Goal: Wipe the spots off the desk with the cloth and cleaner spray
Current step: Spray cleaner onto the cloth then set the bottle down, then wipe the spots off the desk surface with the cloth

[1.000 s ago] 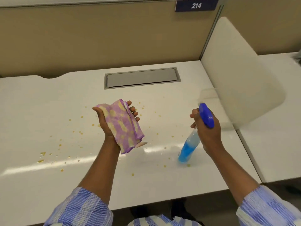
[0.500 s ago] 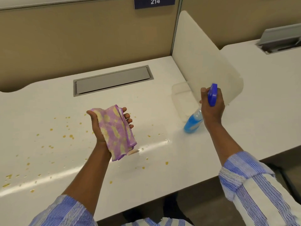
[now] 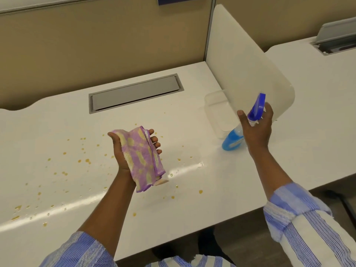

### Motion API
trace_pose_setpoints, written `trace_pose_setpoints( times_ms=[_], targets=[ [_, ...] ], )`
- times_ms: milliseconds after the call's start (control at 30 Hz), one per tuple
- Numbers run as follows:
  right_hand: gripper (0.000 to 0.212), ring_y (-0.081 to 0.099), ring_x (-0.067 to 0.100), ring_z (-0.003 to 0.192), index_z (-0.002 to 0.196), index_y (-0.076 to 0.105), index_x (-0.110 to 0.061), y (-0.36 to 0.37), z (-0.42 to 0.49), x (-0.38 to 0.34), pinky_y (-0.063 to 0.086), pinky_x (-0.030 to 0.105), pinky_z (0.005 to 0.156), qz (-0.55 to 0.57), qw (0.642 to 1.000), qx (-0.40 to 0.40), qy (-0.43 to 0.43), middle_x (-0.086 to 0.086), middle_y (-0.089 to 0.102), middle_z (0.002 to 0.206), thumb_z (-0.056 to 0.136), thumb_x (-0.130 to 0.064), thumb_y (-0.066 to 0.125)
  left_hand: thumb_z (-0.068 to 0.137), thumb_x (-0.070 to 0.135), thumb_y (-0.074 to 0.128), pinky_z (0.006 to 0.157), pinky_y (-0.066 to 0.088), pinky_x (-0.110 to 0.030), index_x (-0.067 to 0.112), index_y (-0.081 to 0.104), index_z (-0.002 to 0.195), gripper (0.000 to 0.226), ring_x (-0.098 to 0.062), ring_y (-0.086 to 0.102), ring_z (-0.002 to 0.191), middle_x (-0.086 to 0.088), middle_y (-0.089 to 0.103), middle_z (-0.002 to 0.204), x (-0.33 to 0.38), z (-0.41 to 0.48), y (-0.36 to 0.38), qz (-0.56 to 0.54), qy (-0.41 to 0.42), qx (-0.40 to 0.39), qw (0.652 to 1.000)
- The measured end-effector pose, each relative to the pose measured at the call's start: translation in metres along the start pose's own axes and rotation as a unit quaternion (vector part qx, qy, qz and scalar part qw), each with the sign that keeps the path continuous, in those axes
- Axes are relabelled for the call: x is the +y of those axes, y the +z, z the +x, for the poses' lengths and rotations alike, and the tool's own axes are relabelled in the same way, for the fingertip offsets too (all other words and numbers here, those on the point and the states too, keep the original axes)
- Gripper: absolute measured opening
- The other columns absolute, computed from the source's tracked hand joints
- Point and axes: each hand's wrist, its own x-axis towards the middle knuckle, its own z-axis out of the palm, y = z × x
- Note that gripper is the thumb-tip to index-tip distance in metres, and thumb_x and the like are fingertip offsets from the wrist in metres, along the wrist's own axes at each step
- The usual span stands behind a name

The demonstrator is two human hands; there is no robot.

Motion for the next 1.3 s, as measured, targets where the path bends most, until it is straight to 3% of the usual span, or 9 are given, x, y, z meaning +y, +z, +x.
trace_pose_setpoints(
  times_ms=[200,267,367,467,633,833,933,1033,1300],
  targets=[
    [0.082,0.046,0.026,0.142,0.155,0.037,-0.013,0.001,-0.096,0.011,0.044,0.04,0.116,-0.081,0.995,0.009,0.061,0.012,0.045,0.155,0.09,-0.047,0.073,0.081,0.095,0.012,0.067,0.042,-0.035,0.004,0.063,0.103,0.106,-0.027,0.056,0.069,-0.013,0.059,0.079,-0.001,0.004,0.0,0.079,-0.043,0.117,0.989],
    [0.06,0.058,0.02,0.129,0.144,0.052,-0.019,0.015,-0.137,-0.002,0.049,0.029,0.104,-0.063,0.989,-0.105,0.078,0.004,0.057,0.144,0.093,-0.047,0.069,0.085,0.091,0.022,0.063,0.038,-0.032,0.008,0.06,0.097,0.092,-0.024,0.051,0.062,-0.011,0.054,0.073,-0.004,0.004,0.004,0.16,-0.078,0.176,0.968],
    [0.032,0.07,0.018,0.111,0.124,0.062,-0.036,0.05,-0.181,-0.033,0.057,0.038,0.098,0.045,0.931,-0.315,0.179,-0.001,0.067,0.131,0.096,-0.051,0.064,0.062,0.102,0.039,0.066,0.043,-0.029,0.013,0.06,0.096,0.097,-0.02,0.054,0.069,-0.004,0.057,0.076,-0.02,-0.004,0.016,0.363,-0.085,0.202,0.906],
    [0.043,0.069,0.017,0.119,0.131,0.059,-0.043,0.079,-0.198,-0.055,0.057,0.041,0.1,0.129,0.878,-0.396,0.235,-0.005,0.068,0.134,0.095,-0.066,0.054,0.072,0.101,0.024,0.082,0.05,-0.02,0.035,0.073,0.115,0.093,-0.008,0.068,0.1,0.009,0.075,0.11,-0.027,-0.013,0.024,0.491,-0.049,0.11,0.863],
    [0.034,0.068,0.019,0.116,0.137,0.059,-0.029,0.078,-0.207,-0.042,0.056,0.04,0.101,0.081,0.914,-0.314,0.244,-0.003,0.07,0.128,0.104,-0.021,0.052,0.092,0.084,0.031,0.106,0.052,-0.051,0.026,0.075,0.114,0.076,-0.028,0.071,0.109,-0.006,0.077,0.113,-0.028,-0.041,0.012,0.484,-0.129,0.128,0.856],
    [0.036,0.066,0.022,0.115,0.14,0.052,-0.032,0.042,-0.195,-0.016,0.059,0.04,0.094,-0.007,0.938,-0.254,0.234,0.0,0.066,0.134,0.104,-0.032,0.055,0.094,0.079,0.038,0.07,0.056,-0.032,0.03,0.068,0.101,0.058,-0.011,0.074,0.073,0.005,0.076,0.081,-0.047,-0.068,0.014,0.356,-0.169,0.096,0.914],
    [0.057,0.057,0.026,0.132,0.154,0.037,-0.027,0.028,-0.192,0.007,0.051,0.038,0.104,-0.152,0.959,-0.182,0.153,0.005,0.054,0.15,0.102,-0.043,0.056,0.094,0.079,0.035,0.097,0.054,-0.042,0.026,0.059,0.126,0.066,-0.02,0.065,0.11,-0.002,0.066,0.124,-0.07,-0.072,-0.002,0.474,-0.148,0.132,0.858],
    [0.071,0.037,0.026,0.152,0.16,0.028,-0.019,0.028,-0.207,0.034,0.035,0.042,0.123,-0.27,0.943,-0.197,-0.004,0.007,0.035,0.166,0.102,-0.051,0.053,0.098,0.067,0.044,0.098,0.047,-0.036,0.02,0.054,0.14,0.064,-0.017,0.058,0.116,-0.002,0.059,0.134,-0.095,-0.092,-0.04,0.583,-0.044,0.191,0.788],
    [0.091,-0.012,0.037,0.16,0.165,-0.002,-0.019,0.076,-0.225,0.107,0.004,0.064,0.126,-0.499,0.742,-0.382,-0.232,0.011,-0.01,0.174,0.096,-0.076,0.016,0.1,0.047,0.05,0.092,0.047,-0.042,0.012,0.062,0.127,0.046,-0.03,0.057,0.113,-0.01,0.06,0.126,-0.17,-0.146,-0.114,0.798,0.103,0.131,0.579]
  ],
)
